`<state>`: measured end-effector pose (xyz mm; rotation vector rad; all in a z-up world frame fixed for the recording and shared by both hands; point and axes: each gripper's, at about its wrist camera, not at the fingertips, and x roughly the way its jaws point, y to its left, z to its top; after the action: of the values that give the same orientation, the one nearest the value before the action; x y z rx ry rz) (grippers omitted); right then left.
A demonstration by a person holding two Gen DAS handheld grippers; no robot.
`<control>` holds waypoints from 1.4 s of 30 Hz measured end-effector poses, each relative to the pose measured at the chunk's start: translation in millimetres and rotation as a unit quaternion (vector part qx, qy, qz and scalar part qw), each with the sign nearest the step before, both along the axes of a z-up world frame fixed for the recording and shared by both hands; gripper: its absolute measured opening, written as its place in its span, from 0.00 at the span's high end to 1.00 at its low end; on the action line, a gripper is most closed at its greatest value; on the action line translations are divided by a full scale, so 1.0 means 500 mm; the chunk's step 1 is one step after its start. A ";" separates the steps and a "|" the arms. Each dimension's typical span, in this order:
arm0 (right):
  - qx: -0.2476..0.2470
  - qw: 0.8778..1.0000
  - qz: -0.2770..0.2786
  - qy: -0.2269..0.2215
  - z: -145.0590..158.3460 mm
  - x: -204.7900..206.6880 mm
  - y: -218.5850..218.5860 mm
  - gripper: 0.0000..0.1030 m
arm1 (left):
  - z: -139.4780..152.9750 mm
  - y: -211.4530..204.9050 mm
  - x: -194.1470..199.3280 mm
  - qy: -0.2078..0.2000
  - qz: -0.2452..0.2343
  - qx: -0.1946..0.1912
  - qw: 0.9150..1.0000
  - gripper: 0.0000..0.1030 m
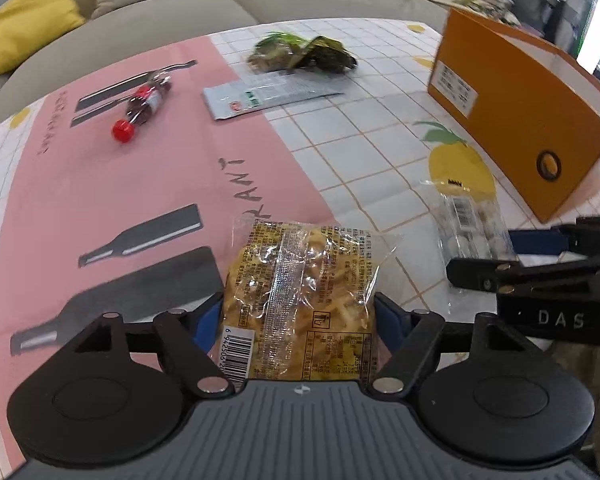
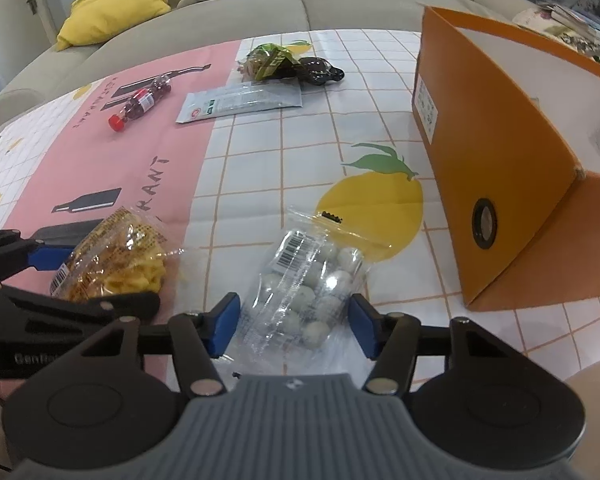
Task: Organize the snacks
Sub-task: 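Carry the cracker bag and candy pack over the orange box and lower them in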
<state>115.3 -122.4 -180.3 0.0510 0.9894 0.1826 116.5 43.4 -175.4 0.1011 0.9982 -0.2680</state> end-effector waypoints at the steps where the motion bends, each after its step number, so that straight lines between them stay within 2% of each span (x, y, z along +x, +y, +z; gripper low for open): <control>1: 0.002 1.000 0.000 0.001 0.001 0.000 -0.001 0.44 | 0.003 0.001 -0.003 0.000 0.008 -0.003 1.000 0.15; 6: 0.022 1.000 -0.008 -0.002 0.009 -0.003 -0.011 0.45 | 0.032 0.006 -0.023 -0.006 0.041 -0.022 0.999 0.15; 12: 0.035 0.999 -0.001 -0.033 0.039 -0.021 -0.014 0.46 | 0.087 0.003 -0.046 -0.030 0.066 -0.023 0.997 0.16; 18: 0.056 0.996 0.009 -0.067 0.096 -0.049 -0.029 0.46 | 0.159 0.006 -0.064 -0.041 0.092 -0.052 0.994 0.16; 23: 0.087 0.994 0.012 -0.070 0.150 -0.065 -0.061 0.46 | 0.227 -0.014 -0.067 -0.040 0.099 -0.074 0.992 0.16; 27: 0.113 0.990 0.014 -0.080 0.205 -0.078 -0.112 0.46 | 0.277 -0.048 -0.061 -0.037 0.077 -0.104 0.991 0.16; 30: 0.121 0.989 0.018 -0.082 0.240 -0.081 -0.159 0.46 | 0.309 -0.090 -0.050 -0.035 0.054 -0.112 0.992 0.16; 37: 0.092 0.991 0.044 -0.084 0.325 -0.057 -0.284 0.46 | 0.371 -0.212 0.001 -0.030 -0.017 -0.134 0.990 0.16; 42: 0.053 0.994 0.042 -0.081 0.366 -0.027 -0.387 0.46 | 0.384 -0.311 0.056 -0.032 -0.060 -0.124 0.990 0.16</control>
<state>101.7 -316.0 2.7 0.0897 0.8201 0.3114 144.5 -111.9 16.5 -0.0567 0.8899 -0.4950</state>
